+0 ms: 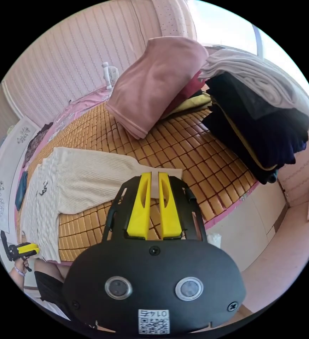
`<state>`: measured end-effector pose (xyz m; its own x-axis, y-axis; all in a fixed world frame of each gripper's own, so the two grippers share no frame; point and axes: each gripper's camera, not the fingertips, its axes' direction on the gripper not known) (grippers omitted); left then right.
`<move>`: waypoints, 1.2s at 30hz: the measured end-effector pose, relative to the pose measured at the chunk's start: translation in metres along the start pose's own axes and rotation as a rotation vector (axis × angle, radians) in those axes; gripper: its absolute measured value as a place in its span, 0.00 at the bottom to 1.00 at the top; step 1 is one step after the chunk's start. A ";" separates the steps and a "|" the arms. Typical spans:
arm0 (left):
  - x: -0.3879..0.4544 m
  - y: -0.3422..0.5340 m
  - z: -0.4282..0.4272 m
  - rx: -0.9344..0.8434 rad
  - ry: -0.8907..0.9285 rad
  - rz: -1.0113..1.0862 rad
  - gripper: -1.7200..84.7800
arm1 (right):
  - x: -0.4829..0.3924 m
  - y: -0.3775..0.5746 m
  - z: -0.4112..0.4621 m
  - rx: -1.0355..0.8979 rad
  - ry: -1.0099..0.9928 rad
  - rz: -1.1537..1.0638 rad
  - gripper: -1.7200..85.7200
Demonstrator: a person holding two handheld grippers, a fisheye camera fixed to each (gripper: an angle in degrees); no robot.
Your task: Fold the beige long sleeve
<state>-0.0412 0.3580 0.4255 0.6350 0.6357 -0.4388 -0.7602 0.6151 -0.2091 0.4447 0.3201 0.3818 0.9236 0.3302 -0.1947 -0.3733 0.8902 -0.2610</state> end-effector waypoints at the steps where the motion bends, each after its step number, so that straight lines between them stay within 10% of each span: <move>1: 0.002 0.000 0.001 0.003 -0.004 0.001 0.08 | -0.005 -0.006 0.015 -0.049 0.046 -0.027 0.05; 8: 0.014 0.001 0.005 0.053 0.016 -0.019 0.02 | -0.040 -0.023 0.052 -0.124 0.350 -0.363 0.02; 17: 0.067 -0.007 0.013 -0.012 -0.079 0.203 0.01 | -0.030 -0.020 0.044 -0.175 0.310 -0.281 0.01; 27: 0.187 0.091 -0.146 0.348 -1.399 0.927 0.01 | -0.055 0.104 -0.043 0.085 0.129 -0.343 0.01; 36: 0.220 0.186 -0.182 0.477 -1.680 0.975 0.01 | -0.153 0.174 -0.060 0.099 -0.070 -0.600 0.01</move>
<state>-0.0680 0.5271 0.1309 -0.2073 0.3179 0.9252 -0.9546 -0.2726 -0.1203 0.2329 0.4059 0.3090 0.9750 -0.2210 0.0220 0.2204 0.9512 -0.2159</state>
